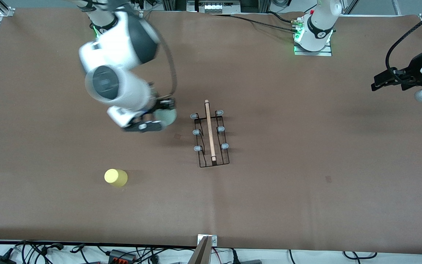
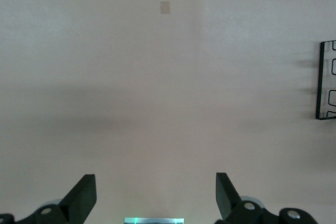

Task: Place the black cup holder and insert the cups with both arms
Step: 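Carry the teal cup with the right gripper over the wire rack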

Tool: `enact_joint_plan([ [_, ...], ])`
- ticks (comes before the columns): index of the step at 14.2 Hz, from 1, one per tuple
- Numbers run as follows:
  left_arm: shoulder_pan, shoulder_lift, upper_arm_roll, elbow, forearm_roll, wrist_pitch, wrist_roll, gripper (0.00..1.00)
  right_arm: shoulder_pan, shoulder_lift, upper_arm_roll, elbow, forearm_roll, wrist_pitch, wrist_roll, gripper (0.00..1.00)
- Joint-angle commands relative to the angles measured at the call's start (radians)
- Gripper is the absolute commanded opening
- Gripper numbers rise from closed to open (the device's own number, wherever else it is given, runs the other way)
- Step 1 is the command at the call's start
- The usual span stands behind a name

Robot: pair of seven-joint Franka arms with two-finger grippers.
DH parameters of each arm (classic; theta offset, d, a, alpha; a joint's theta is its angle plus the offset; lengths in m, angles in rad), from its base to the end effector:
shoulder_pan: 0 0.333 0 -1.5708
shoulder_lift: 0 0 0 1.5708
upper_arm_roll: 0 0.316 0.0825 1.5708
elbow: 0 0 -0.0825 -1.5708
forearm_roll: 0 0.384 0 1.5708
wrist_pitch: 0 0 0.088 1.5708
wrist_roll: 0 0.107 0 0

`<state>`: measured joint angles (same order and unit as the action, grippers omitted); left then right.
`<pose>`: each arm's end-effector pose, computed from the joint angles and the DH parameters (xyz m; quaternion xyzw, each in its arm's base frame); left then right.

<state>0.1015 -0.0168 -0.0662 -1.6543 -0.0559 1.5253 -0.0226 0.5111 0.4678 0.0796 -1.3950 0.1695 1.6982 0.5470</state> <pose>0.5412 0.0126 0.5910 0.9976 0.0292 -0.0559 0.0277 0.5587 0.3828 0.4290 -0.9916 -0.0013 0.1227 0.0413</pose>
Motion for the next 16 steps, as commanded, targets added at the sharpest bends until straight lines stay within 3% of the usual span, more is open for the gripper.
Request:
enact_joint_plan([
  [1,0.001,0.009,-0.004,0.024,0.010,-0.016,0.000,1.00,0.044,0.061,-0.008,0.045,-0.008,0.052,0.080,0.23],
  [12,0.003,0.009,-0.004,0.024,0.010,-0.014,0.000,1.00,0.095,0.199,-0.006,0.045,-0.007,0.170,0.122,0.25],
  [13,0.003,0.009,-0.004,0.024,0.010,-0.014,0.001,1.00,0.101,0.204,-0.008,0.045,-0.007,0.190,0.122,0.29],
  [14,0.001,0.009,-0.004,0.024,0.010,-0.014,0.001,1.00,0.101,0.210,-0.008,0.045,-0.005,0.205,0.125,0.73],
  [15,0.003,0.011,-0.004,0.024,0.010,-0.014,0.001,1.00,0.101,0.210,-0.008,0.045,-0.005,0.213,0.142,1.00],
  [16,0.003,0.011,-0.004,0.024,0.010,-0.014,0.001,1.00,0.098,0.204,-0.008,0.048,-0.005,0.213,0.168,1.00],
])
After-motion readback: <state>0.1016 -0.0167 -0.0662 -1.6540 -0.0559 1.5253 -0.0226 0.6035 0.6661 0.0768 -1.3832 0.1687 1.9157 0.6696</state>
